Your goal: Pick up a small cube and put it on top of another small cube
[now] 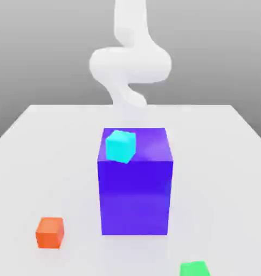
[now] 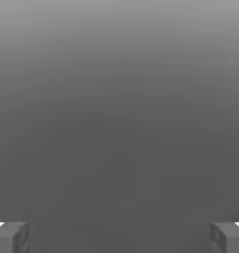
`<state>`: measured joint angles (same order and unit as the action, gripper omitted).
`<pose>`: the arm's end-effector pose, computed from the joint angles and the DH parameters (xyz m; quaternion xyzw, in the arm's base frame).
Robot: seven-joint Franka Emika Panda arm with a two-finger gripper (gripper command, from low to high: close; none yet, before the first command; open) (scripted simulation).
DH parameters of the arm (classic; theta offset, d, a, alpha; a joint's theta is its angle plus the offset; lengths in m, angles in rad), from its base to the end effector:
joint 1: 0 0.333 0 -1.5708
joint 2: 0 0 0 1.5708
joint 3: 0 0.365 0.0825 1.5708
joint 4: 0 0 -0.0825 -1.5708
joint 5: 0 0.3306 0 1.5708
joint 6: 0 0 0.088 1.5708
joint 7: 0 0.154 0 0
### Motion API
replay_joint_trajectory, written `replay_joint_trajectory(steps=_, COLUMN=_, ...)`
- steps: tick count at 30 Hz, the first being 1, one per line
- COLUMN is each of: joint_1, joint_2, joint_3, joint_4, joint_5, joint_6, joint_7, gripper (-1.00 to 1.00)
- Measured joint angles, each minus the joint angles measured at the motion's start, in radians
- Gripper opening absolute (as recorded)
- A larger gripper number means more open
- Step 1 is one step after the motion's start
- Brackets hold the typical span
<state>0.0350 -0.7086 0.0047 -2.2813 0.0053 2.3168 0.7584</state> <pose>0.3246 0.0139 0.6920 -0.8718 0.3285 -0.3346 0.1420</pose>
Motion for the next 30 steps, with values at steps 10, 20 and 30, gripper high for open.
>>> replay_joint_trajectory(steps=10, joint_1=0.124, joint_2=0.368, joint_3=0.040, joint_4=0.076, joint_5=0.017, joint_6=0.067, joint_7=-0.165, gripper=0.00)
replay_joint_trajectory(steps=20, joint_1=0.238, joint_2=0.731, joint_3=0.112, joint_4=0.150, joint_5=-0.011, joint_6=0.134, joint_7=-0.294, gripper=0.00)
replay_joint_trajectory(steps=30, joint_1=0.338, joint_2=1.099, joint_3=0.163, joint_4=0.225, joint_5=-0.113, joint_6=0.197, joint_7=-0.375, gripper=0.00)
